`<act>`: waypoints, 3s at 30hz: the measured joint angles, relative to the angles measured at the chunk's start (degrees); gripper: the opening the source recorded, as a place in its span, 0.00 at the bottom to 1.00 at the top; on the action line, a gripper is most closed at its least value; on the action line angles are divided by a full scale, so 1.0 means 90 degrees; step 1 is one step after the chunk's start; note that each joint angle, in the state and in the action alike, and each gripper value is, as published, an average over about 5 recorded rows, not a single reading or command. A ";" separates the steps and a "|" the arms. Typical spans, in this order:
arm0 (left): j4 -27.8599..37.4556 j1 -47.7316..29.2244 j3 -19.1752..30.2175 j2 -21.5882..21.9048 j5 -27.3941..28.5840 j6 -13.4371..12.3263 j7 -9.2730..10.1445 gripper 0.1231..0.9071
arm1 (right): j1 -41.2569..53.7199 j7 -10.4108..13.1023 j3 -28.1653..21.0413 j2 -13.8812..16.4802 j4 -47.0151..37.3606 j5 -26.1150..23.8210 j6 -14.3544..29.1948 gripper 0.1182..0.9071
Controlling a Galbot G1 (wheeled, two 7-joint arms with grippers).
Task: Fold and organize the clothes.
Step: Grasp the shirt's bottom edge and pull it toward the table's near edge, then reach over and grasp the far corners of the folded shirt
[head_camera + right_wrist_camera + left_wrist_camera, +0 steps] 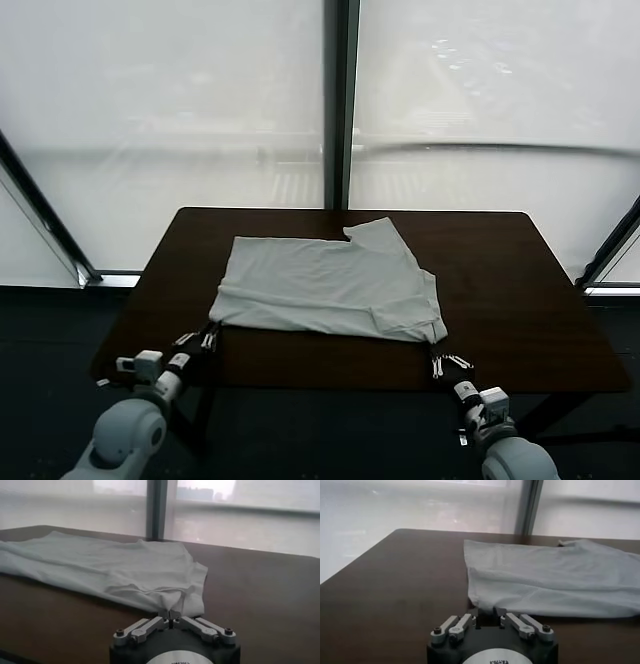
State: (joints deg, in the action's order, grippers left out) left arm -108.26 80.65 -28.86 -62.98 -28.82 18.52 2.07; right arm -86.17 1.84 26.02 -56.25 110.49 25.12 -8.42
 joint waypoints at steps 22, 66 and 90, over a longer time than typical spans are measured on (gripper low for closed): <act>-0.1030 0.1614 -0.0668 -0.0331 0.0373 -0.0168 0.0000 0.09 | -0.0692 0.0056 0.0207 0.0867 0.0537 0.0582 -0.0264 0.40; 0.1580 -0.3411 0.1040 0.1081 -0.3336 0.1500 0.1266 1.00 | 0.5364 0.0639 -0.2041 0.0032 -0.2732 0.2360 -0.2008 1.00; 0.3839 -0.4940 0.1934 0.0539 -0.2547 0.1391 0.0565 1.00 | 0.6933 0.0012 -0.2953 -0.1251 -0.5306 0.1632 -0.1940 0.99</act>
State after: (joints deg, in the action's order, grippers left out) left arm -73.71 36.20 -11.46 -58.14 -51.74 31.04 7.16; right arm -23.77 1.95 -0.55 -67.51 62.73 39.80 -25.88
